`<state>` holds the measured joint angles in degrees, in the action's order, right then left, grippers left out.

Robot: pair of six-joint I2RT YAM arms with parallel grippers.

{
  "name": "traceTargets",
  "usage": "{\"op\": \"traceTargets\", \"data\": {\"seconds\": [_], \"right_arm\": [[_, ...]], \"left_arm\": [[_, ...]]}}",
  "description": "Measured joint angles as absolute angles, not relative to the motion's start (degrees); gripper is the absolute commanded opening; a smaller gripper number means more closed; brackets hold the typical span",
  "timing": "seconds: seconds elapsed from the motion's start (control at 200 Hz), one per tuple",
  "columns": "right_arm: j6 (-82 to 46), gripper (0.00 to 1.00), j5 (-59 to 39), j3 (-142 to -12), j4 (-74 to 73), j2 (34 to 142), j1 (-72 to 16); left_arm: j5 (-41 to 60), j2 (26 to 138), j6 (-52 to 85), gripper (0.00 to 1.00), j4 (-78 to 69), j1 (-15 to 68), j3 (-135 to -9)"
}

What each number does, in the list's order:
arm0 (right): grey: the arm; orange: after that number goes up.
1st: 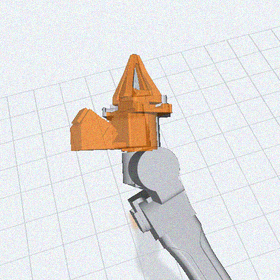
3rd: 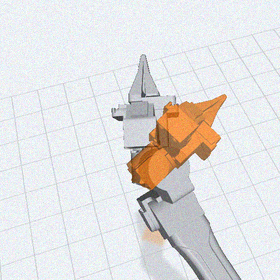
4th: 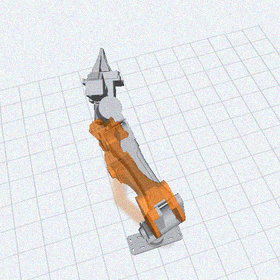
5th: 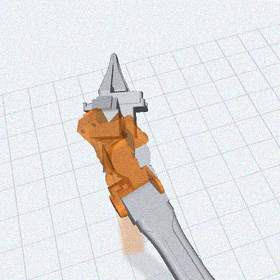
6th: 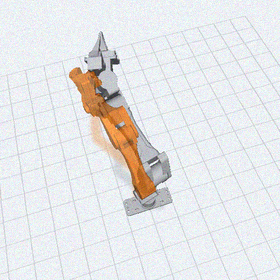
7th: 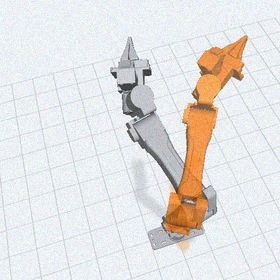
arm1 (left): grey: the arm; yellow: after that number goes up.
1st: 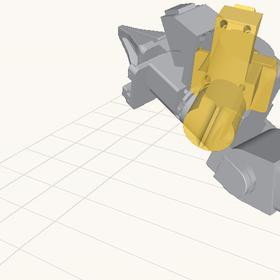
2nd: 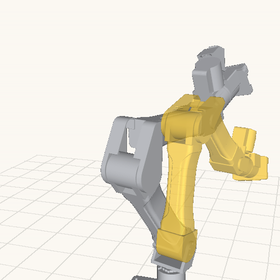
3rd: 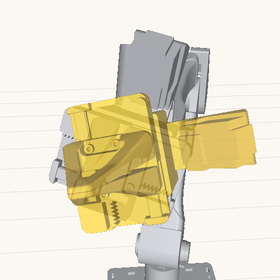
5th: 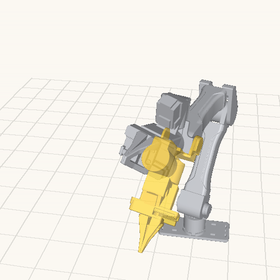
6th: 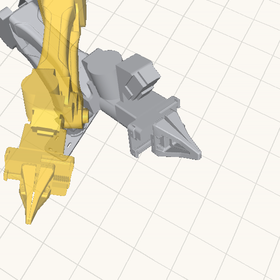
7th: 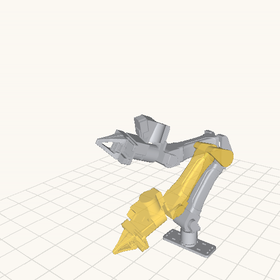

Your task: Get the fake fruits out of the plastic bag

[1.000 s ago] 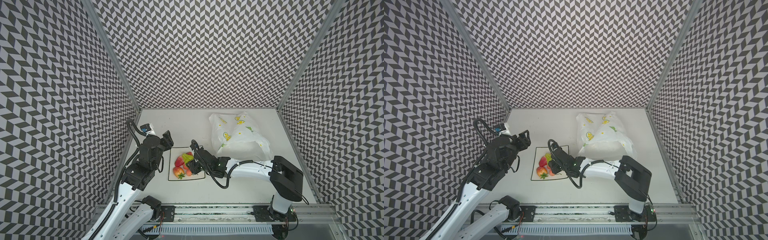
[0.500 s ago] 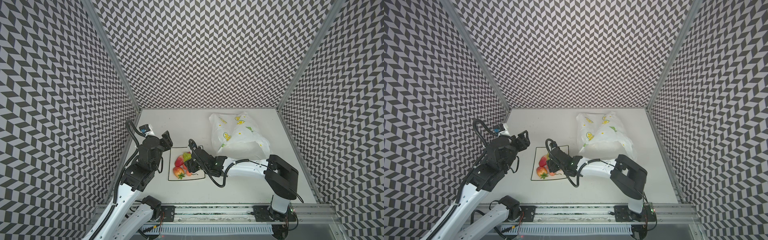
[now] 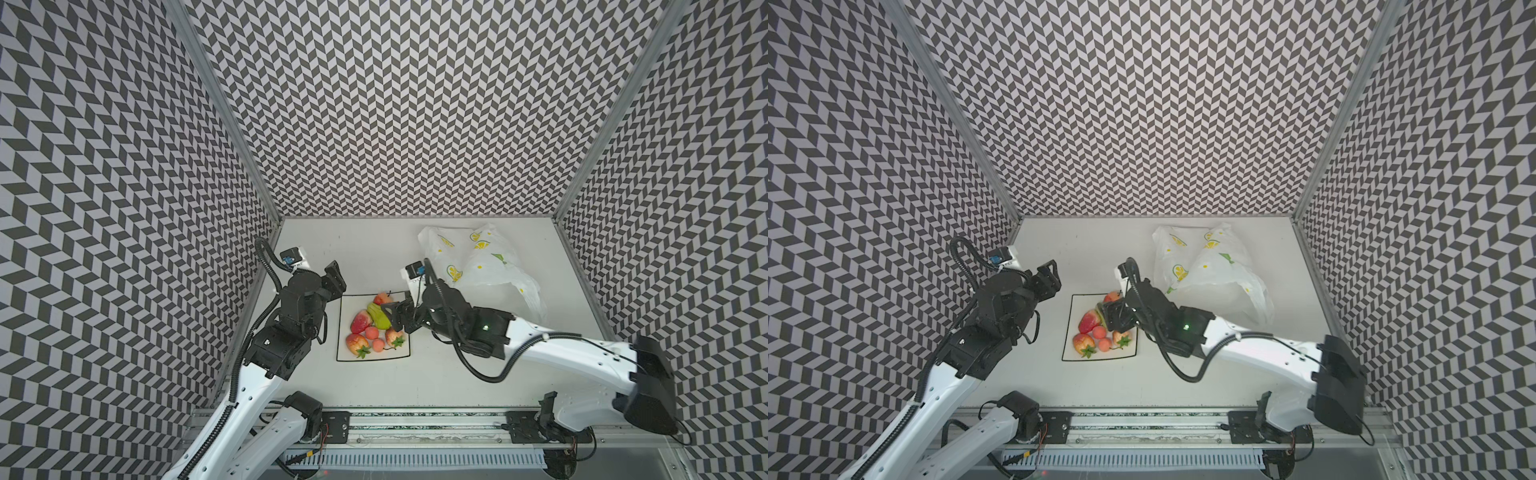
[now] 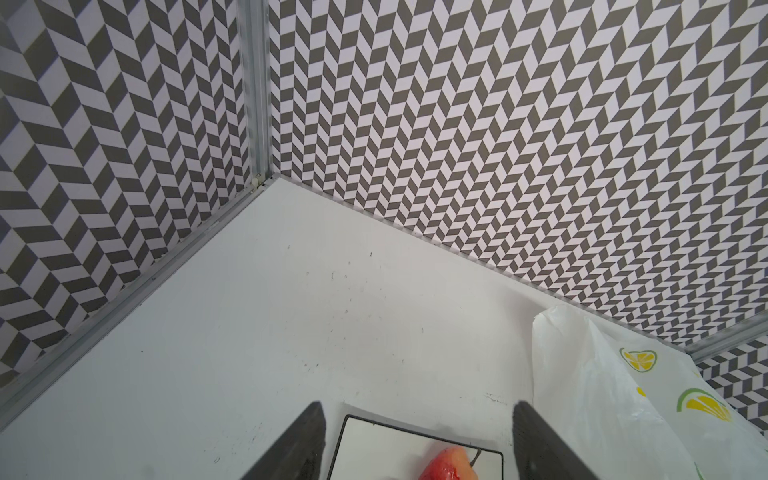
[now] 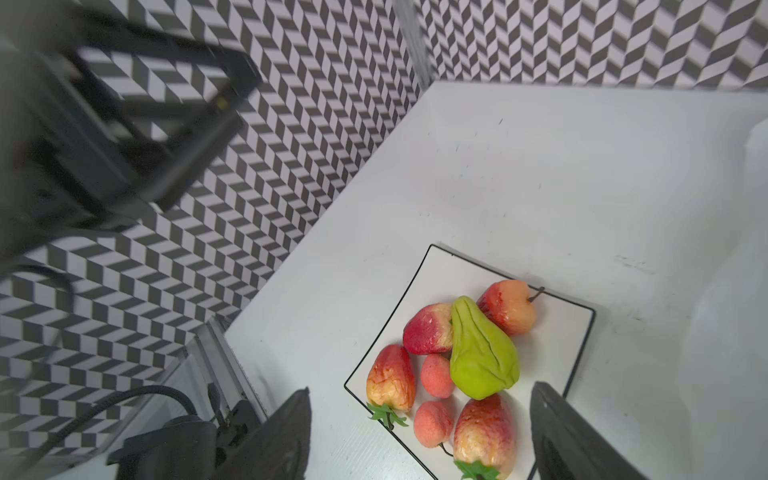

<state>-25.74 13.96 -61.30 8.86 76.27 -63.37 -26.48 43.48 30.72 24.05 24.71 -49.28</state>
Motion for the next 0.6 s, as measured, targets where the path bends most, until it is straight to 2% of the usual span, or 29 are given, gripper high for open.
{"op": "traceTargets", "data": {"seconds": [0.135, 0.23, 0.436, 0.601], "right_arm": [[-26.59, 0.78, 20.58, -52.71, 10.74, 63.53, -61.39], [-27.86, 0.77, 23.55, -47.11, 12.84, 55.83, -53.60], [-28.82, 0.87, 30.28, -36.25, 13.04, 43.40, -33.54], [-28.47, 0.99, 35.20, -28.08, 7.70, 41.85, -21.98]], "left_arm": [[-28.45, 43.46, 30.30, 0.71, 21.54, 23.81, -47.40], [-30.02, 43.48, 29.85, 0.70, 19.75, 21.82, -44.99], [-35.31, 42.65, 28.18, 0.70, 13.89, 17.72, -37.87], [-39.22, 41.21, 25.52, 0.72, 6.83, 13.28, -30.11]]}}
